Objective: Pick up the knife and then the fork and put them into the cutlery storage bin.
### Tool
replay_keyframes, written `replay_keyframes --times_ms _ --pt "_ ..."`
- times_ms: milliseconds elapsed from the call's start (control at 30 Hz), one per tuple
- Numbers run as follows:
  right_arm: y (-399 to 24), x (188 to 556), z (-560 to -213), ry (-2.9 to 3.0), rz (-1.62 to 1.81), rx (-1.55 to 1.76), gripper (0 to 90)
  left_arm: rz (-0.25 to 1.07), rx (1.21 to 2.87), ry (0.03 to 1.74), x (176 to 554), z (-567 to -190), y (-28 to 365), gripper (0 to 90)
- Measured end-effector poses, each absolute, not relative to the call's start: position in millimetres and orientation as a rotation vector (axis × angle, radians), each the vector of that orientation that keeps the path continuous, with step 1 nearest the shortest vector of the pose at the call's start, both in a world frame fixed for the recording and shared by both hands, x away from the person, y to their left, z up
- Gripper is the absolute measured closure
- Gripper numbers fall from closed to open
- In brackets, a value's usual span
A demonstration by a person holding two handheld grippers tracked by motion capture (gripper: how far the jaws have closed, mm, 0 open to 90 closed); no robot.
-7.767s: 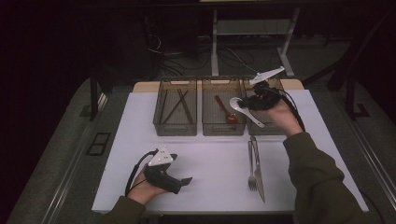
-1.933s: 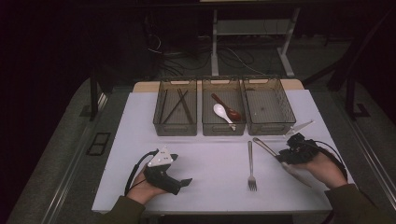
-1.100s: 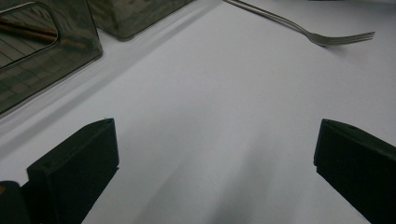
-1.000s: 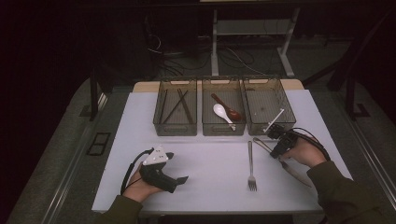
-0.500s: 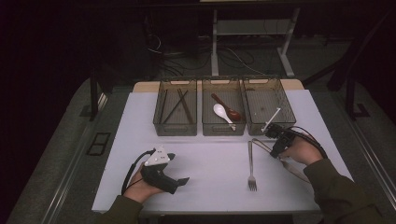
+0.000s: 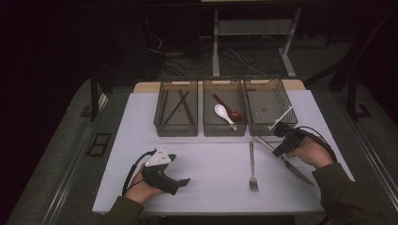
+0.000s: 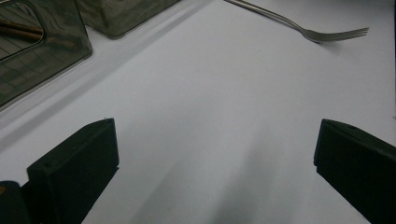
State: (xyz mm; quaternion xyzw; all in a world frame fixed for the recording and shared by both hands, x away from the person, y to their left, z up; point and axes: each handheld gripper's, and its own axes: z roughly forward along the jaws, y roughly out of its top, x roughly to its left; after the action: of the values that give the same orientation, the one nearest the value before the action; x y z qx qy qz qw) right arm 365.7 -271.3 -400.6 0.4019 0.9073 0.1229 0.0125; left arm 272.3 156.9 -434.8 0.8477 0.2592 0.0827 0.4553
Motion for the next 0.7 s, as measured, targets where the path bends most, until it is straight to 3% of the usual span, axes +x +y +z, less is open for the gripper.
replay_keyframes --times_ms 700 --pt "-302 349 -362 2.572 0.967 1.237 79.3 0.213 2.062 0.643 272 -433 159 0.0"
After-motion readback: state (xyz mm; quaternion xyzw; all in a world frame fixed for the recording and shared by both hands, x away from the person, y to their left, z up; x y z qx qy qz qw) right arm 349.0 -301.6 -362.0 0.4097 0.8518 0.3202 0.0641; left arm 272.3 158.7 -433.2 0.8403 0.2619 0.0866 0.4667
